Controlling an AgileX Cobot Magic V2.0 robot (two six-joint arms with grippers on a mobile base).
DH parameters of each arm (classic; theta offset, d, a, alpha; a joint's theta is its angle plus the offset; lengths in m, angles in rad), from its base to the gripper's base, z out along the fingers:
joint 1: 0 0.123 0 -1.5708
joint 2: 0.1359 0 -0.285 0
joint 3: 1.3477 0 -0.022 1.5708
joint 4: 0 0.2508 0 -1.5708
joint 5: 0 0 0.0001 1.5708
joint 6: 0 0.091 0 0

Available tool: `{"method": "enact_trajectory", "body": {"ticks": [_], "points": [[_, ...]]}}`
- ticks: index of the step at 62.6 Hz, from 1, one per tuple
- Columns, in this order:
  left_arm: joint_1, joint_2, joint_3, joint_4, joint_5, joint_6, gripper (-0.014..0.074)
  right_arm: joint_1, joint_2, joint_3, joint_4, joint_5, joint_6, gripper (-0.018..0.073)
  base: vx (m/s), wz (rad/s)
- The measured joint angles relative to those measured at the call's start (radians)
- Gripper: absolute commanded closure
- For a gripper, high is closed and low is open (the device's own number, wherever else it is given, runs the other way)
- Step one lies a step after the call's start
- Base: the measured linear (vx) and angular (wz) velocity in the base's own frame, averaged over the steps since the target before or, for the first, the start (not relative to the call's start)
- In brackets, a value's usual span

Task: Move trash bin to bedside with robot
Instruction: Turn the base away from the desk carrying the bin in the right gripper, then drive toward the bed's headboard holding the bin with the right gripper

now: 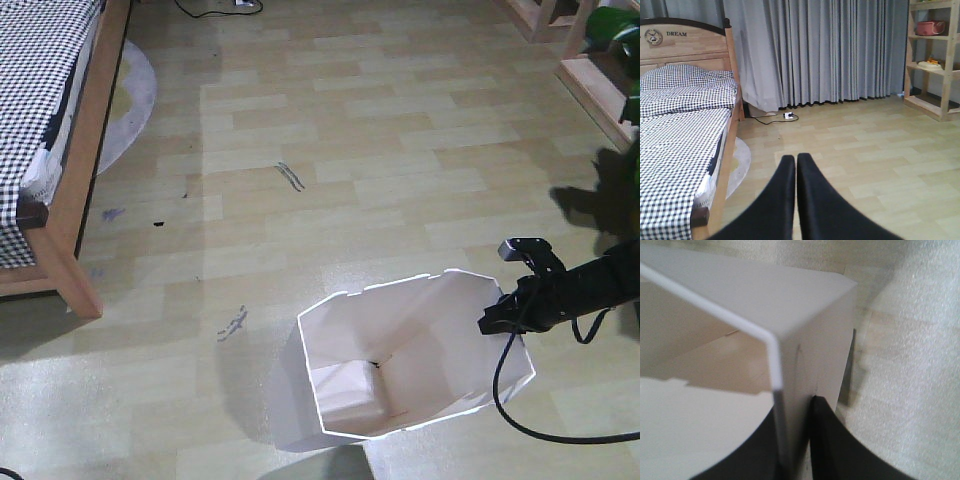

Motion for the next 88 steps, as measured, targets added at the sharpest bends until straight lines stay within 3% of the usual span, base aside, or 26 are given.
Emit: {"method": "enact_trajectory", "body": {"ticks": [88], "points": [[0.0, 0.0, 0.0, 0.0, 0.0, 0.0, 0.0603, 0.0, 0.0, 0.0, 0.001, 0.0, 0.0, 0.0564, 0.34, 0.05]]}}
